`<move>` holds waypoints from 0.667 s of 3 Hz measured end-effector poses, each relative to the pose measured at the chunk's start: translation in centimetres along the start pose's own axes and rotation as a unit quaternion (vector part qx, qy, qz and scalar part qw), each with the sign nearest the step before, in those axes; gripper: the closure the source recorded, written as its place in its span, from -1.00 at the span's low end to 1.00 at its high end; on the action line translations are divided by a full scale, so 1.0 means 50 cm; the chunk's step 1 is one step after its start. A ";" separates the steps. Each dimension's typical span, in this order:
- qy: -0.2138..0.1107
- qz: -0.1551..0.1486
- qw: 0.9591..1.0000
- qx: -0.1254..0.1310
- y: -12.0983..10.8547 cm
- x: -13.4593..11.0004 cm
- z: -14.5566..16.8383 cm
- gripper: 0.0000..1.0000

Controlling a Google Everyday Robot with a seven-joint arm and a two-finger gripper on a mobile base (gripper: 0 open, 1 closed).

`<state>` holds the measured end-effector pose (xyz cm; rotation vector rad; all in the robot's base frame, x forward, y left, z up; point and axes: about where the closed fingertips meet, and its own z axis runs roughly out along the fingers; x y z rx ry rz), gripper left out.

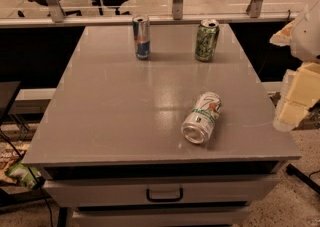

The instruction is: Pick redbull can

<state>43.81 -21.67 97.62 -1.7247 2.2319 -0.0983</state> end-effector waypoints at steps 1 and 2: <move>0.000 0.000 1.000 0.001 0.000 -0.001 -0.001 -1.00; -0.017 -0.007 1.000 0.010 -0.021 -0.031 0.003 -1.00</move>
Offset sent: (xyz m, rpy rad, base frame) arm 0.0359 0.0304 0.0060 0.0641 -0.0536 0.0466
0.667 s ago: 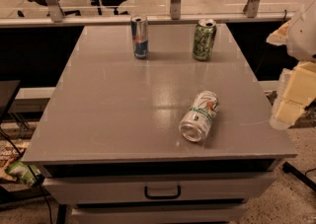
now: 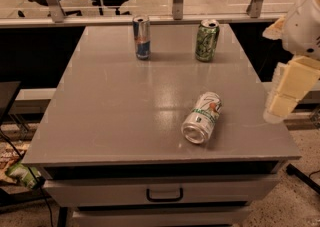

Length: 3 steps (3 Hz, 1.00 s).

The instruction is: Pick redbull can

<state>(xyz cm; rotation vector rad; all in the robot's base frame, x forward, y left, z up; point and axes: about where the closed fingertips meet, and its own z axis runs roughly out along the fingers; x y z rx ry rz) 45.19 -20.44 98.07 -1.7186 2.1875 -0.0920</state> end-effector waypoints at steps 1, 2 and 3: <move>-0.029 -0.009 0.999 0.009 -0.046 -0.059 0.020 -1.00; -0.058 -0.003 0.998 0.023 -0.110 -0.125 0.047 -1.00; -0.084 0.028 0.995 0.033 -0.190 -0.194 0.084 -1.00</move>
Offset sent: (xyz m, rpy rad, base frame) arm 0.1450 0.0915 0.0138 0.2040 -0.1381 -0.0317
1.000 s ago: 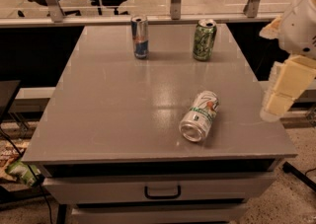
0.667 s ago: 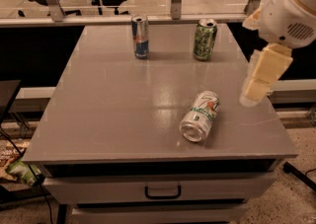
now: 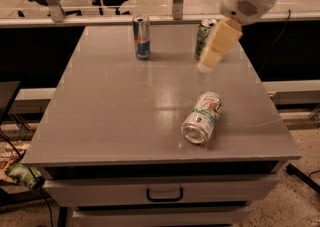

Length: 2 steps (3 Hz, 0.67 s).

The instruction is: Pick redbull can

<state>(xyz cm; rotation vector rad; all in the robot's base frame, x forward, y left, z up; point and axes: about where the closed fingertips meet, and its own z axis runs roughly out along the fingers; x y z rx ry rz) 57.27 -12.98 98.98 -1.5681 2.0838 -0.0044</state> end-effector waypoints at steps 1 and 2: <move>-0.020 0.050 0.999 0.011 -0.096 -0.071 0.076 -1.00; -0.031 0.094 0.995 0.015 -0.158 -0.144 0.159 -1.00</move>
Offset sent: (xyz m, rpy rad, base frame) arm 0.1508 0.0771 -0.0156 0.1701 0.0114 -0.2146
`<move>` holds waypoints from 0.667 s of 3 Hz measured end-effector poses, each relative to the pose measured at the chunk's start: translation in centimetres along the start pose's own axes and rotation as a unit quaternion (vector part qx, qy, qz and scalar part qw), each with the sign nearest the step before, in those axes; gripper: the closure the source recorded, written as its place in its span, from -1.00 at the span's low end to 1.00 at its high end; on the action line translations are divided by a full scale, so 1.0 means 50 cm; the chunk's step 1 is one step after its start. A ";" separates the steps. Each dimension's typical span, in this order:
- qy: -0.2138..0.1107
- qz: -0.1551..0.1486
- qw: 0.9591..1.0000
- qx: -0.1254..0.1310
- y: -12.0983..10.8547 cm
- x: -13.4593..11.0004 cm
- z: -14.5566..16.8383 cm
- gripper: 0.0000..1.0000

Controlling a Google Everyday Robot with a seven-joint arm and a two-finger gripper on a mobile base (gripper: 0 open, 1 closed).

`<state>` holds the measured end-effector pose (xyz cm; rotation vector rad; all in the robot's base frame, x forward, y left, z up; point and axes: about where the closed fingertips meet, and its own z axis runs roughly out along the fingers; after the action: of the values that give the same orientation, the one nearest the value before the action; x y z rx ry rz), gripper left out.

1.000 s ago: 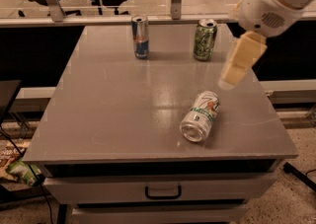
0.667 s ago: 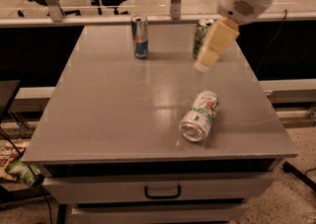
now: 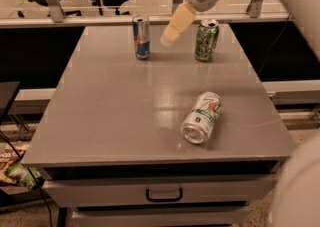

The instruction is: Pick redbull can

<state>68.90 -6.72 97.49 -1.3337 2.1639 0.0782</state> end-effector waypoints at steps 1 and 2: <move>-0.003 0.017 1.000 -0.001 -0.013 -0.050 0.053 -1.00; -0.006 0.028 1.000 -0.007 -0.006 -0.094 0.114 -1.00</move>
Offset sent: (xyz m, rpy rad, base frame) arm 0.0651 0.0907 -0.0365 0.0666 0.0362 -0.0560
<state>73.24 -1.18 95.23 -1.2761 2.1950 0.1233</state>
